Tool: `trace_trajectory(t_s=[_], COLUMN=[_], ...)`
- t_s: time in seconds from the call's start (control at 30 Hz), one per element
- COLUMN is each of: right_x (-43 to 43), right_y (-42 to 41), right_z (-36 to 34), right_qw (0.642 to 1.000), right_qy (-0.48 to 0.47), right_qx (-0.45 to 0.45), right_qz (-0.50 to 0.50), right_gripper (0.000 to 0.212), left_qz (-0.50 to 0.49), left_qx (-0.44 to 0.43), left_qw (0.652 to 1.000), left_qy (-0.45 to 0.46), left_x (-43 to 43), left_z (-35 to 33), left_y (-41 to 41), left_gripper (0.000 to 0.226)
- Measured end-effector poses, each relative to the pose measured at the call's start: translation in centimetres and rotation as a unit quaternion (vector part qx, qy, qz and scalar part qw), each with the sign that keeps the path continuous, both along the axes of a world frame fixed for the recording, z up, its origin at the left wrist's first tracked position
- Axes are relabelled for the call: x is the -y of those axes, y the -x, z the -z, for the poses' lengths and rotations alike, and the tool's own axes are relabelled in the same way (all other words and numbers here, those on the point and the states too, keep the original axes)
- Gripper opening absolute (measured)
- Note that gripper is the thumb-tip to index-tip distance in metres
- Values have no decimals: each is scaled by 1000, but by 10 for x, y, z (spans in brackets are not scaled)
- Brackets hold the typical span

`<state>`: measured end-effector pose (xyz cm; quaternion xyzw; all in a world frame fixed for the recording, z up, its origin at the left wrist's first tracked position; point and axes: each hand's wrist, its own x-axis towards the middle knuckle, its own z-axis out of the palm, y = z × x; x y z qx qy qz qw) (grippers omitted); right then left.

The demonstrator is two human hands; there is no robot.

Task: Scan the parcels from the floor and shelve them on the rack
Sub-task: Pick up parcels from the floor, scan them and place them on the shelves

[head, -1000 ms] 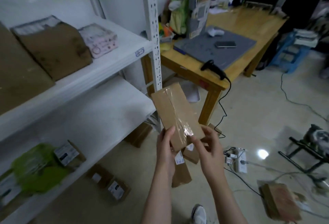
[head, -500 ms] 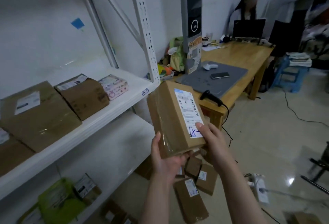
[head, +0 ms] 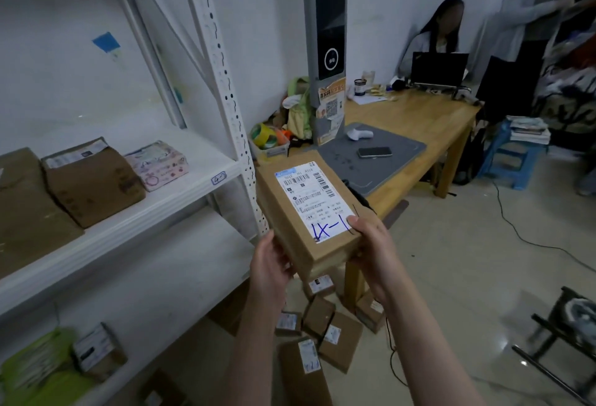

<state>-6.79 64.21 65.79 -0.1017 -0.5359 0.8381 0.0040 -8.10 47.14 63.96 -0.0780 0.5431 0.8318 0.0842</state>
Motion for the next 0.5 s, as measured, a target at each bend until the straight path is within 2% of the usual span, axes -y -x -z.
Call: trace_trajectory(t_s=[0.13, 0.23, 0.33, 0.4, 0.5], right_x=[-28, -39, -43, -44, -42], right_y=[12, 24, 42, 57, 84], right_z=[14, 28, 41, 47, 51], right_qw=[1000, 1000, 1000, 1000, 1000], right_qy=[0, 4, -2, -14, -9], right_qx=[-6, 11, 25, 21, 10], right_qz=[-17, -14, -12, -7, -1], right_gripper=[42, 59, 83, 77, 43], left_qz=[12, 24, 20, 10, 10], left_qx=[-68, -5, 25, 57, 86], left_qw=[993, 999, 997, 995, 991], left_qy=[99, 45, 65, 77, 102], left_x=[-18, -33, -37, -35, -27], left_z=[10, 4, 8, 8, 8], left_y=[11, 25, 45, 60, 89], left_gripper=[67, 75, 71, 75, 66])
